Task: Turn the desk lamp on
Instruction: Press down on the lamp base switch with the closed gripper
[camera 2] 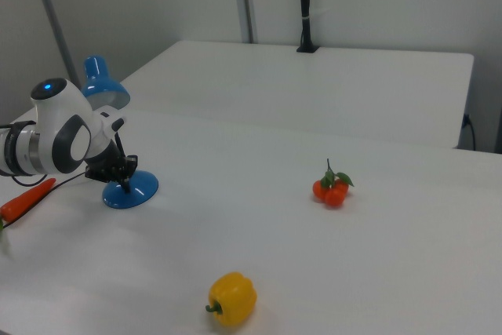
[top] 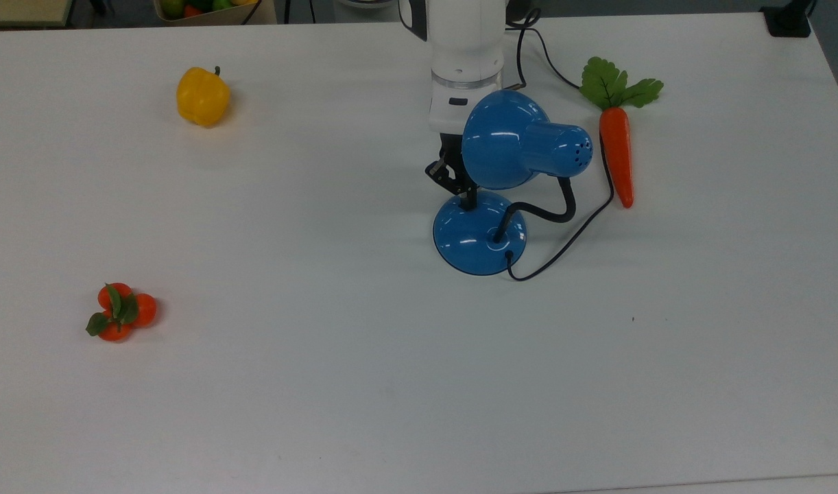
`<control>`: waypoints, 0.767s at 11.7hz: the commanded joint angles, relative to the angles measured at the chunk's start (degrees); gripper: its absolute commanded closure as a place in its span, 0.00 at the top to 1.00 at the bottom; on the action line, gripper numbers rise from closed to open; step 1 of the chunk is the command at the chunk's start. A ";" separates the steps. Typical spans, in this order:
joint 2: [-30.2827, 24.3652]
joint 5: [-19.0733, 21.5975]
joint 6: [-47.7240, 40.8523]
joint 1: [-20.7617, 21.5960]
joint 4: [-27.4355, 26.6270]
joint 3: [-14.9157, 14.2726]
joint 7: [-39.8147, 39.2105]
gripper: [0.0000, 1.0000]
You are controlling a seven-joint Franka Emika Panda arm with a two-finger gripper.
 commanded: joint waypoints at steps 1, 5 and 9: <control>1.81 1.09 3.50 -0.86 0.05 0.95 -0.61 0.00; 2.26 1.09 4.21 -0.95 0.05 1.48 -0.61 0.00; -0.72 1.27 -1.03 -1.12 -0.13 1.48 -0.35 0.00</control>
